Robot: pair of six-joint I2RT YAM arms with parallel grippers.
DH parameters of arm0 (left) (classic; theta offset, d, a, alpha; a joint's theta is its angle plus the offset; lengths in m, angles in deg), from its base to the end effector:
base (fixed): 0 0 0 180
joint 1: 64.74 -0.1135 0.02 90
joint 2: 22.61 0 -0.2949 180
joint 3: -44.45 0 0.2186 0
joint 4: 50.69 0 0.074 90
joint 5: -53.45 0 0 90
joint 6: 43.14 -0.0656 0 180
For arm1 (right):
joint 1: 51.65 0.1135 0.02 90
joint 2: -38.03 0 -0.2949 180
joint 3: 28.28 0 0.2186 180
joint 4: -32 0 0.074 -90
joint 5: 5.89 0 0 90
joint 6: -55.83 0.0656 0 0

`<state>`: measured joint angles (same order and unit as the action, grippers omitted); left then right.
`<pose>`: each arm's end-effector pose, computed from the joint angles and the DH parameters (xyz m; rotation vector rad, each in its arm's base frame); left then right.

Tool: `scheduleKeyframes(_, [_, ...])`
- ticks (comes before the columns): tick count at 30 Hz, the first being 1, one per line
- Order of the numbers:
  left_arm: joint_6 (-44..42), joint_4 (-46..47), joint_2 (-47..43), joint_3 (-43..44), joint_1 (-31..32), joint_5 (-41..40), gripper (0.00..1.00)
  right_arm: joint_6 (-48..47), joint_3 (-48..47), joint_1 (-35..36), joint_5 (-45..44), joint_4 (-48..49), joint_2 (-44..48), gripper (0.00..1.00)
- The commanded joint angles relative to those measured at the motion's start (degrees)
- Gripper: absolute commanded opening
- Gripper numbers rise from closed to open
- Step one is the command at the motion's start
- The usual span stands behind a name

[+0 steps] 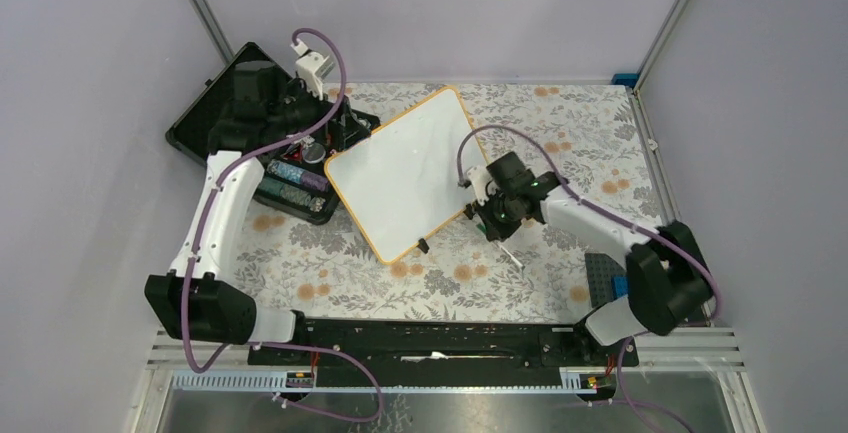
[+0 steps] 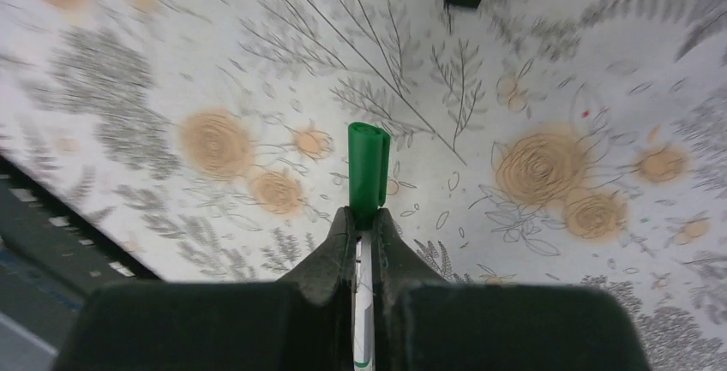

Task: Write a sentence on the whiteboard
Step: Open the whiteboard marker at the center of the board.

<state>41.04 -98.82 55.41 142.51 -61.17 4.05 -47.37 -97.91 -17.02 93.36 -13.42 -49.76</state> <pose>0.2702 -0.0596 0.4186 0.5924 1.9132 -0.7001 0.2228 0.1667 0.2158 -1.1411 2.4467 0.3323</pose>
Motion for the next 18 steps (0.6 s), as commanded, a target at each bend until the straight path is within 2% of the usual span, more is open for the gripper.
scheduleKeyframes(1, [-11.8, -9.2, 0.4, 7.0, 4.5, 7.1, 0.99, -0.6, -8.4, -2.4, 12.9, -2.2, 9.8, 0.00])
scheduleKeyframes(6, [-28.4, -25.7, 3.2, 12.5, 16.7, 6.2, 0.99, 1.5, -15.1, -3.0, 30.6, -7.8, 10.6, 0.00])
scheduleKeyframes(11, [-38.4, -29.3, 1.2, 8.7, 26.9, 2.0, 0.98, 3.7, -16.4, -3.0, 46.1, -9.9, 10.0, 0.00])
scheduleKeyframes(14, [-41.5, -31.6, 2.3, 9.0, 32.9, -3.5, 0.94, 4.8, -16.5, -2.8, 51.8, -10.6, 9.1, 0.00])
scheduleKeyframes(18, [-44.9, -36.3, 5.0, 11.4, 41.6, -10.5, 0.90, 5.5, -16.6, -0.7, 54.1, -11.4, 8.0, 0.00])
